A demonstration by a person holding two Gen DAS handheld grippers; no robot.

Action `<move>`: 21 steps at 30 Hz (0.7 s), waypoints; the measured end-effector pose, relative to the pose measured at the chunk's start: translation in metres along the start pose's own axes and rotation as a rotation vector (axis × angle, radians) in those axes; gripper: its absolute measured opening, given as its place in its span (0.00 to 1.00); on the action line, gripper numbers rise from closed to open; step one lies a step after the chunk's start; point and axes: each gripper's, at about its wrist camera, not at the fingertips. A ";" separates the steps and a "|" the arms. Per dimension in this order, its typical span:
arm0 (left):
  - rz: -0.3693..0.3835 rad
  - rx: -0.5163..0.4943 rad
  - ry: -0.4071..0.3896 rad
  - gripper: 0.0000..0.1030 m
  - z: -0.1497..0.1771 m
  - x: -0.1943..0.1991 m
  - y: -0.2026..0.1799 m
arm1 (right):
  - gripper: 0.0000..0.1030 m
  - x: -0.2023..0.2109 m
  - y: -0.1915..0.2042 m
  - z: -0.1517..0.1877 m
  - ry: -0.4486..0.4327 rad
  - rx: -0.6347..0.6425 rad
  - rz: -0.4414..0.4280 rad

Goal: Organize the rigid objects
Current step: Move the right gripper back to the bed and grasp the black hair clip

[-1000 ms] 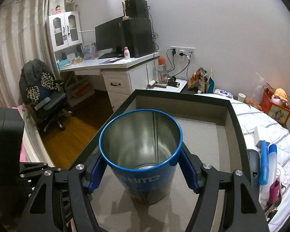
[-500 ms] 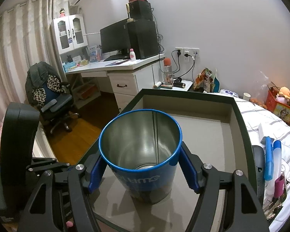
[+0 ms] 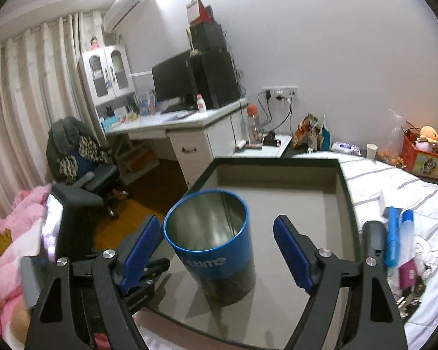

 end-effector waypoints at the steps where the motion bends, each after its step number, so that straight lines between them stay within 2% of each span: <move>1: 0.000 0.000 0.000 0.11 0.000 0.000 0.000 | 0.80 0.007 -0.001 -0.004 -0.014 0.002 0.003; 5: -0.005 -0.001 0.001 0.11 0.000 0.000 0.001 | 0.80 0.035 -0.015 -0.017 -0.067 -0.021 0.027; 9: -0.010 -0.001 0.001 0.11 0.003 0.002 0.002 | 0.80 0.059 -0.036 -0.025 -0.109 -0.064 0.090; 14: -0.016 -0.002 0.000 0.11 0.004 0.004 0.002 | 0.81 0.083 -0.068 -0.023 -0.126 -0.092 0.236; 21: -0.021 -0.002 -0.001 0.11 0.005 0.005 0.001 | 0.81 0.103 -0.111 -0.009 -0.095 -0.156 0.398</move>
Point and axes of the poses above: each gripper's, at about its wrist camera, not at the fingertips, and x roughly against the way its jaws point, y to its left, z to its underside, and after that the axes turned 9 degrees about -y, right-handed
